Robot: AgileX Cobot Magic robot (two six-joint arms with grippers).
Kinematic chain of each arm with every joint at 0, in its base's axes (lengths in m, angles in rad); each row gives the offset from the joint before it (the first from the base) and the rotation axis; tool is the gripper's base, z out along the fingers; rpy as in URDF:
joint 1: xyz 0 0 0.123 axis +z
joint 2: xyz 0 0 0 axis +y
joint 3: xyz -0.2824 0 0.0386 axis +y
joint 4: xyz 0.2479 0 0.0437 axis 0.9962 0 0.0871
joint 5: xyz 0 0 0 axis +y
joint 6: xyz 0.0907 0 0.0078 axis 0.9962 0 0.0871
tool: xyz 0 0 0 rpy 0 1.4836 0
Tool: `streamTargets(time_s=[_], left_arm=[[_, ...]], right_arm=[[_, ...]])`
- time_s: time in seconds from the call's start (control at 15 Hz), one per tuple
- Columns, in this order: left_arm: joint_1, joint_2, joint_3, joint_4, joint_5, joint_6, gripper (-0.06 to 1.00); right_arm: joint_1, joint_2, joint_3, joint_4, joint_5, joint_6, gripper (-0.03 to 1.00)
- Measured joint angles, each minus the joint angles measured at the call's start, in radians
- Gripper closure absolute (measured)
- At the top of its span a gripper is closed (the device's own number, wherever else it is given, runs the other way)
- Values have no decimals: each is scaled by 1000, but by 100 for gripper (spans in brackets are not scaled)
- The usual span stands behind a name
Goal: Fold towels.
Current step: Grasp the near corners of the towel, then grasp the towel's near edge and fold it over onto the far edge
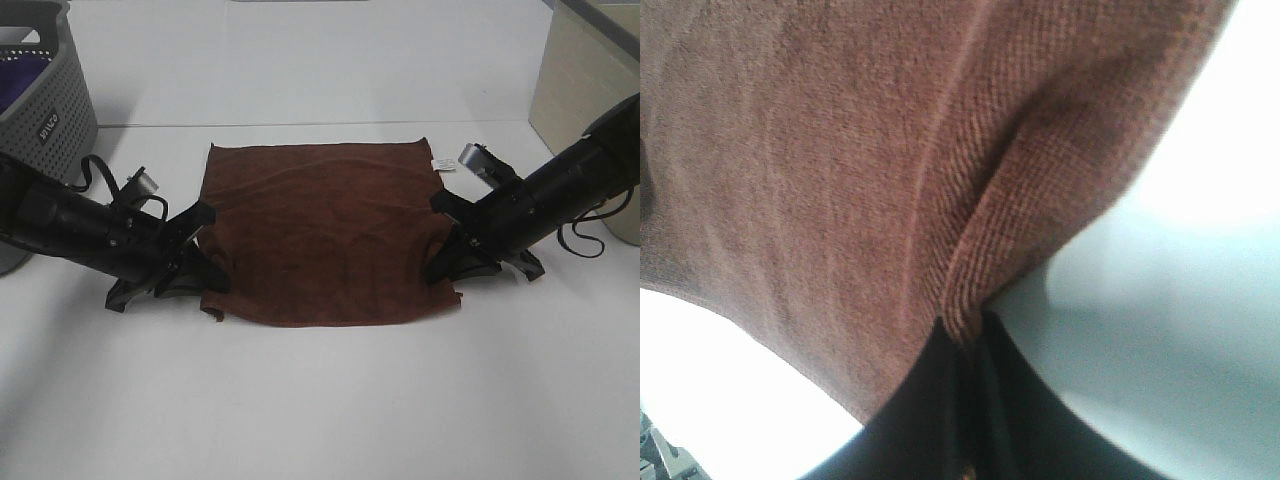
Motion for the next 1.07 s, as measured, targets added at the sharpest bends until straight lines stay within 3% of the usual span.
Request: streamTargets(time_s=[0.2,0.4,0.73,1.07], left_arm=[[0,-24,29,106,5,-79,94],[0,-123,143,132,-20,-90,94],[-7,-205,323,140,-19,-90,94],[-7,-265,264,155,-15,-126,94]], right_arm=[[0,-42,0,-70,16,62,97],[1,-77,53,-77,49,90,97],[3,-190,297,-53,18,92,97],[6,-220,266,-76,11,92,97]])
